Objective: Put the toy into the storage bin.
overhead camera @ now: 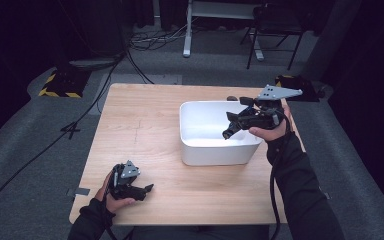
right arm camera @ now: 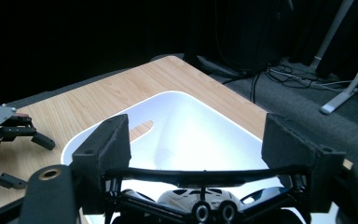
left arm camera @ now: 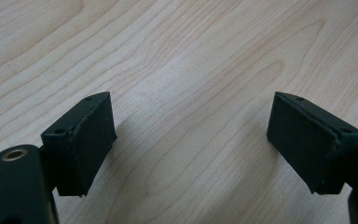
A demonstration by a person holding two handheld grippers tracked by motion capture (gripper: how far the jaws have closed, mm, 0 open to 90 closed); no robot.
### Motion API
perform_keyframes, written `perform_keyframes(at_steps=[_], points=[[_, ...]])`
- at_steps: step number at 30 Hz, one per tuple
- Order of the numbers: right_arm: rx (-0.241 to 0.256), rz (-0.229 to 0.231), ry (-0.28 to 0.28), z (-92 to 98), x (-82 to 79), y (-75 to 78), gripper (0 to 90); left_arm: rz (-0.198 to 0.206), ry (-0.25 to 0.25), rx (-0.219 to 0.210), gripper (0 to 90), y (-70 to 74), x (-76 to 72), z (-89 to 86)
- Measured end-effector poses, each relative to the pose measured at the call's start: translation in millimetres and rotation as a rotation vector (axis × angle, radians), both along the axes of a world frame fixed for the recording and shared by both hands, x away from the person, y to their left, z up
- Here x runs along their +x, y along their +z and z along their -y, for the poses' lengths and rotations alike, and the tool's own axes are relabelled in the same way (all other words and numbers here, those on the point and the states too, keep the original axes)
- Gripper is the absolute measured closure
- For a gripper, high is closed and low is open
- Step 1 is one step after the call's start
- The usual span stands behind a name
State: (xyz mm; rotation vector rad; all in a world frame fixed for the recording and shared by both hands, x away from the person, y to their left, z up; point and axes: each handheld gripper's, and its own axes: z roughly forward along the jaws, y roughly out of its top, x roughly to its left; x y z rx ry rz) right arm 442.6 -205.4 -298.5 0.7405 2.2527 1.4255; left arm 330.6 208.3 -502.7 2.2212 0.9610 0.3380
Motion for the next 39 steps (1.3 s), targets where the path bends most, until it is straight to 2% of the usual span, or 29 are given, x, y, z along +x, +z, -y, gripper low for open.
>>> perform_keyframes(at_steps=[2,6,19,27,34,39], points=[[-0.003,-0.009,-0.001,-4.1,2.3,-3.0,24.5,0.000,0.000,0.000,15.5,0.0,0.0,0.0],[-0.052,-0.008,-0.005,-12.2,6.7,-9.0,24.5,0.000,0.002,-0.001,15.5,-0.1,0.0,0.1],[-0.132,-0.064,-0.013,-25.1,24.0,-28.1,24.5,0.001,0.000,0.000,15.6,0.0,0.0,0.0],[-0.199,-0.094,-0.032,-29.0,29.9,-35.8,24.5,0.001,0.001,0.000,15.5,-0.1,-0.1,0.0],[-0.231,-0.105,-0.027,-29.2,34.2,-42.2,24.5,0.001,0.000,0.000,15.5,0.0,-0.1,0.0],[-0.263,-0.132,-0.037,-27.4,36.0,-45.7,24.5,0.001,0.000,0.000,15.6,0.0,-0.1,0.0]])
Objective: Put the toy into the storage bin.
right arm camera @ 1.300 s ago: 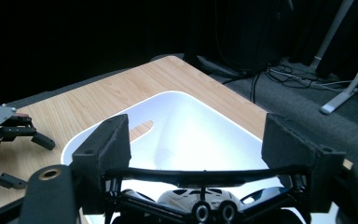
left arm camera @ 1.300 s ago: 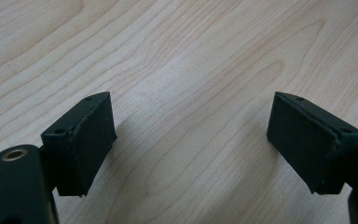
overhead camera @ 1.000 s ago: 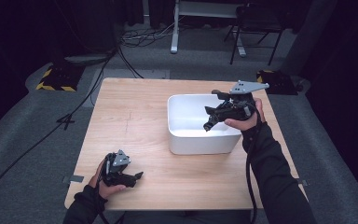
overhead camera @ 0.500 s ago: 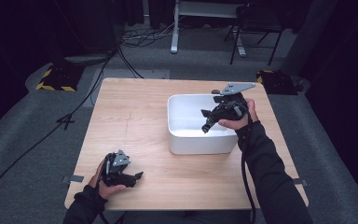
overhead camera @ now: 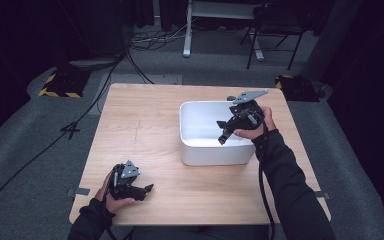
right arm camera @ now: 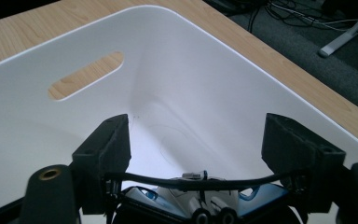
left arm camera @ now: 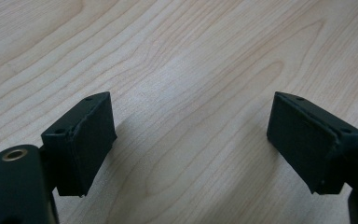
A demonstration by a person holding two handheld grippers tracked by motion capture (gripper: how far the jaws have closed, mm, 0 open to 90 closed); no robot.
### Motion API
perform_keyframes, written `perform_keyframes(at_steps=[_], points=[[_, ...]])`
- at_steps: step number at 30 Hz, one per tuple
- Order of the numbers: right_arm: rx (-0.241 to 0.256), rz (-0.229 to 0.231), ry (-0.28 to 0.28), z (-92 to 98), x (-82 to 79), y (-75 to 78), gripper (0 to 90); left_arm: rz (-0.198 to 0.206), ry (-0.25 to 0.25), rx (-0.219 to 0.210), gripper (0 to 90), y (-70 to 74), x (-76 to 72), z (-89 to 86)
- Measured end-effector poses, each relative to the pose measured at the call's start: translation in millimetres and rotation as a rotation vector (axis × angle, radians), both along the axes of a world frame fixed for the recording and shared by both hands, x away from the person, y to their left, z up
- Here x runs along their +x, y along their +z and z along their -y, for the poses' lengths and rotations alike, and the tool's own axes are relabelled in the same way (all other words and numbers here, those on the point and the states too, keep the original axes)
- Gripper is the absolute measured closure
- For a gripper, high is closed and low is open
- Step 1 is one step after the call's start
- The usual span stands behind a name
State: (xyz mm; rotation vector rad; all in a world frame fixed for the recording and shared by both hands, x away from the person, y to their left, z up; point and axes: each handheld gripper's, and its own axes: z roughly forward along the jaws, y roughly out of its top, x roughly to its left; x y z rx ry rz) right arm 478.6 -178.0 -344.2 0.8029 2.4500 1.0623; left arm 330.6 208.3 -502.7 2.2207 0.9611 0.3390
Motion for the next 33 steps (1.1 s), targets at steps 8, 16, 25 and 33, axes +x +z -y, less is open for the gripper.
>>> perform_keyframes(at_steps=[8,16,25,33], points=[[-0.042,-0.027,-0.015,7.9,3.1,-5.0,24.4,-0.001,0.000,0.000,15.5,0.0,0.0,0.0],[-0.067,-0.053,-0.025,16.2,4.7,-9.5,24.4,-0.001,0.000,0.000,15.5,0.0,0.0,0.0],[-0.103,-0.050,-0.032,30.8,4.8,-12.0,24.4,0.000,0.000,0.000,15.5,0.0,0.1,0.0],[-0.112,-0.065,-0.049,45.4,3.3,-16.9,24.4,0.000,0.000,0.000,15.5,0.0,0.0,0.0]])
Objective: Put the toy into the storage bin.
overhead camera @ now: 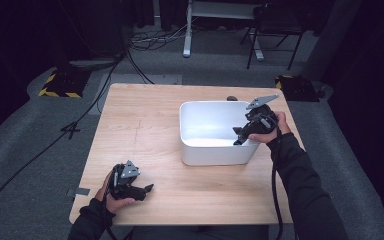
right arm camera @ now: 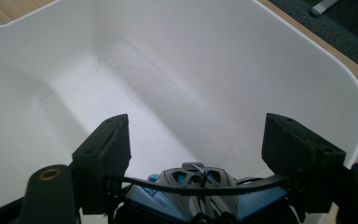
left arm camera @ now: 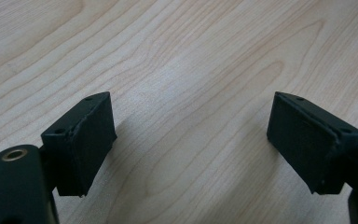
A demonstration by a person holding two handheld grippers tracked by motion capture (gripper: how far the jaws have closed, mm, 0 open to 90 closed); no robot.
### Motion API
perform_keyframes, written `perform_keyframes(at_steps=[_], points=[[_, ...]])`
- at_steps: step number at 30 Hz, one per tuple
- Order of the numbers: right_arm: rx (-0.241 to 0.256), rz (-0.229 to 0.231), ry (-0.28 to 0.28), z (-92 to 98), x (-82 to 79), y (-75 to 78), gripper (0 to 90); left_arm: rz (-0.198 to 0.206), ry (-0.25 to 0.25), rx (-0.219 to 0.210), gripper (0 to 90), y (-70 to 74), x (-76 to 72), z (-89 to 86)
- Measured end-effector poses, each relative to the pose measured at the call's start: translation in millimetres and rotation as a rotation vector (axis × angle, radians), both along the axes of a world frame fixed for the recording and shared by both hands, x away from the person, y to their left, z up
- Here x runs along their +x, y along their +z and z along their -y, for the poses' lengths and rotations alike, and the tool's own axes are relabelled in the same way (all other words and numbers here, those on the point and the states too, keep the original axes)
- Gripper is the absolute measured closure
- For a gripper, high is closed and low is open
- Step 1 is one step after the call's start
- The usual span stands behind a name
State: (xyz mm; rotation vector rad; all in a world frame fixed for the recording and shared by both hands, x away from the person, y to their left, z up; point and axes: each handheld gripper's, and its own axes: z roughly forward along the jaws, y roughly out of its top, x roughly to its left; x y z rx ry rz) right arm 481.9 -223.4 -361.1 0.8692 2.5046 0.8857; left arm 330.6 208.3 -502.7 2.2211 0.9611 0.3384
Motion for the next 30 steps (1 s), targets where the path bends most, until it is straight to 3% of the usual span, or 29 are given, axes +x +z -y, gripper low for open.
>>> perform_keyframes(at_steps=[1,2,8,10,12,13,14,17,24,25,30], points=[[0.002,0.009,0.001,1.6,-0.7,-0.3,24.4,0.000,0.000,0.000,15.5,0.0,0.0,0.0],[0.025,-0.010,-0.004,1.5,-2.4,0.1,24.4,0.000,0.002,-0.001,15.5,-0.1,0.0,0.1],[0.008,0.004,0.007,3.4,-3.5,-0.1,24.4,0.000,0.004,-0.001,15.5,-0.1,-0.1,0.3],[0.025,-0.012,-0.001,1.7,-5.2,-0.1,24.4,0.000,0.004,-0.001,15.5,-0.1,-0.1,0.2],[0.001,0.004,0.018,2.5,-4.4,-0.3,24.4,0.000,0.004,-0.001,15.5,-0.1,-0.1,0.2],[0.017,-0.014,0.017,0.5,-5.9,-0.7,24.4,0.000,0.004,-0.001,15.5,-0.1,-0.1,0.3],[-0.004,-0.006,0.025,1.0,-5.5,-0.9,24.4,0.000,0.004,-0.001,15.5,-0.1,-0.1,0.3],[-0.003,-0.002,0.038,1.0,-4.8,-1.9,24.4,0.000,0.002,0.000,15.6,0.0,-0.1,0.2],[0.000,-0.042,0.047,0.7,-5.9,-5.1,24.3,0.001,0.003,0.000,15.5,0.0,-0.2,0.2],[-0.020,-0.036,0.054,1.1,-5.3,-5.8,24.3,0.003,0.000,0.003,15.5,0.1,0.0,0.1],[-0.028,-0.055,0.057,-0.1,-5.4,-7.8,24.2,0.001,0.005,0.000,15.5,0.0,-0.2,0.4]])
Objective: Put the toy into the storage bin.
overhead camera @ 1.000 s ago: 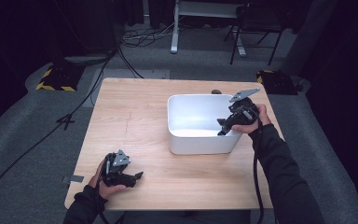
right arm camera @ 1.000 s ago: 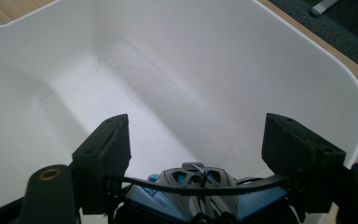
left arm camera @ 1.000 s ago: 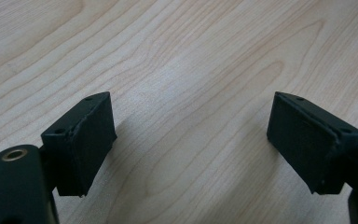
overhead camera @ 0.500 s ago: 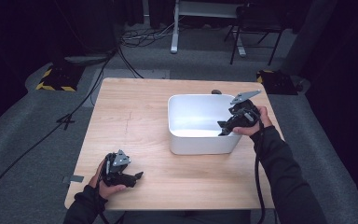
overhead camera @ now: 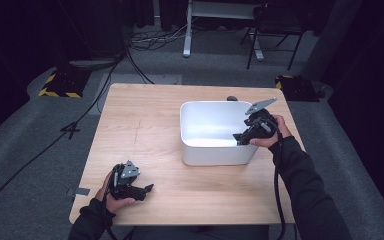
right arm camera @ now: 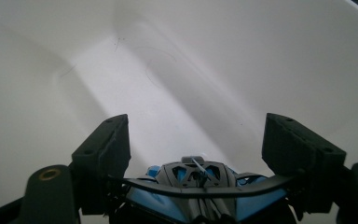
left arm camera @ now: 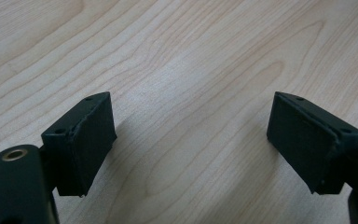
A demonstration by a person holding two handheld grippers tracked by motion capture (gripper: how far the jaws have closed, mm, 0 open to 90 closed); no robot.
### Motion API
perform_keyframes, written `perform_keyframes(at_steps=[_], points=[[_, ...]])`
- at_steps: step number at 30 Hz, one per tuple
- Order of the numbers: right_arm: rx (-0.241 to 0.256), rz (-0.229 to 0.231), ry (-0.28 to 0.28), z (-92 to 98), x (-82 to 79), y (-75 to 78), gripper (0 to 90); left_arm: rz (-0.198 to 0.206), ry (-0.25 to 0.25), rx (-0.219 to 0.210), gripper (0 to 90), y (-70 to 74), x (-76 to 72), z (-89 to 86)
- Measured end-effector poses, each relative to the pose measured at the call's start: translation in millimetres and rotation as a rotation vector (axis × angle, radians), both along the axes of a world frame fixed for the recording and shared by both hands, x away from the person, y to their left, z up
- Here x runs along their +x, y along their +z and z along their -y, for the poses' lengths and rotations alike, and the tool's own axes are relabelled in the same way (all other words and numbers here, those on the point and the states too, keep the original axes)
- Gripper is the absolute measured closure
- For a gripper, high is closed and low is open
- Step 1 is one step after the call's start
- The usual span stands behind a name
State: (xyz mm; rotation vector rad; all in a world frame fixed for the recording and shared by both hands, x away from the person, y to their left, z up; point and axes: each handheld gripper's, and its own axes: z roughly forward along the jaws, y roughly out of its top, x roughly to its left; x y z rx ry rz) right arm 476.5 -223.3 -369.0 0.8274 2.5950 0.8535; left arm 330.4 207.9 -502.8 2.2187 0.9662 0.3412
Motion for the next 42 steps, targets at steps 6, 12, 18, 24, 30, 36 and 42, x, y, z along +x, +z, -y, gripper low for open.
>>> perform_keyframes(at_steps=[6,12,18,24,30,36,42], points=[[-0.006,-0.027,-0.019,0.2,0.6,-1.2,24.1,-0.001,0.000,0.000,15.5,0.0,0.0,0.0],[-0.002,-0.040,-0.028,1.1,-0.2,0.2,24.0,0.002,-0.002,0.002,15.6,0.1,0.1,-0.1],[0.015,-0.035,-0.022,3.6,-1.9,0.6,24.0,0.000,0.001,-0.001,15.6,0.0,0.0,0.1],[0.021,-0.029,-0.025,5.1,-3.0,1.3,24.0,0.000,0.001,0.000,15.5,0.0,0.0,0.0],[0.029,-0.009,-0.026,6.9,-7.2,4.7,24.1,0.000,0.001,-0.001,15.5,0.0,0.0,0.1],[0.068,0.006,-0.028,9.8,-11.6,8.4,24.1,0.003,-0.003,0.003,15.6,0.1,0.1,-0.2],[0.159,0.068,-0.037,18.2,-17.9,16.5,24.5,0.004,-0.003,0.003,15.5,0.1,0.0,-0.1]])
